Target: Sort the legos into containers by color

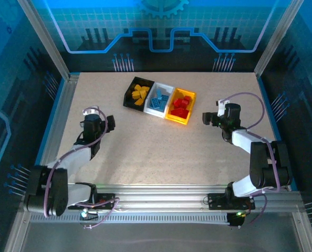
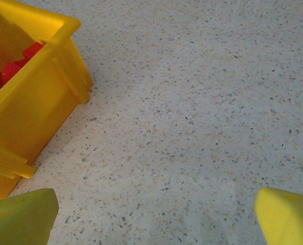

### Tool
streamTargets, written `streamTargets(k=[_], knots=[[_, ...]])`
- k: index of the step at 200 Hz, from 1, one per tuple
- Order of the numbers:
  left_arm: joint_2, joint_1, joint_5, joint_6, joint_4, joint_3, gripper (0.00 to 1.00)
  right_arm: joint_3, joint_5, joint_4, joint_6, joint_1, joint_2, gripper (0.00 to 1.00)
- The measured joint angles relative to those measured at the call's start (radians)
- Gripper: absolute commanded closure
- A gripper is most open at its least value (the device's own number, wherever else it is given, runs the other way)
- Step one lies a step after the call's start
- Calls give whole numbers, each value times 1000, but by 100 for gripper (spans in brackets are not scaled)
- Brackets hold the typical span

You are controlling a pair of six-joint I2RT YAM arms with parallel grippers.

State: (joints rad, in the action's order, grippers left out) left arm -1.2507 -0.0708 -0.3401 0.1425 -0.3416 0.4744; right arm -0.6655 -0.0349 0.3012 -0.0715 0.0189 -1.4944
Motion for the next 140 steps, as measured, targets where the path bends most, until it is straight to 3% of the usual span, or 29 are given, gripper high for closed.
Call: streamTargets(k=[70,110,140], knots=[[-194,22,115,-101,-248,-8,1,1,14,-2,10,13,0,0],[-272,56,205,-121,-544,-138,1,1,18,-5,24,31,0,0],[-302,71,219,-117,-600,-174,1,1,17,-11,29,42,0,0]])
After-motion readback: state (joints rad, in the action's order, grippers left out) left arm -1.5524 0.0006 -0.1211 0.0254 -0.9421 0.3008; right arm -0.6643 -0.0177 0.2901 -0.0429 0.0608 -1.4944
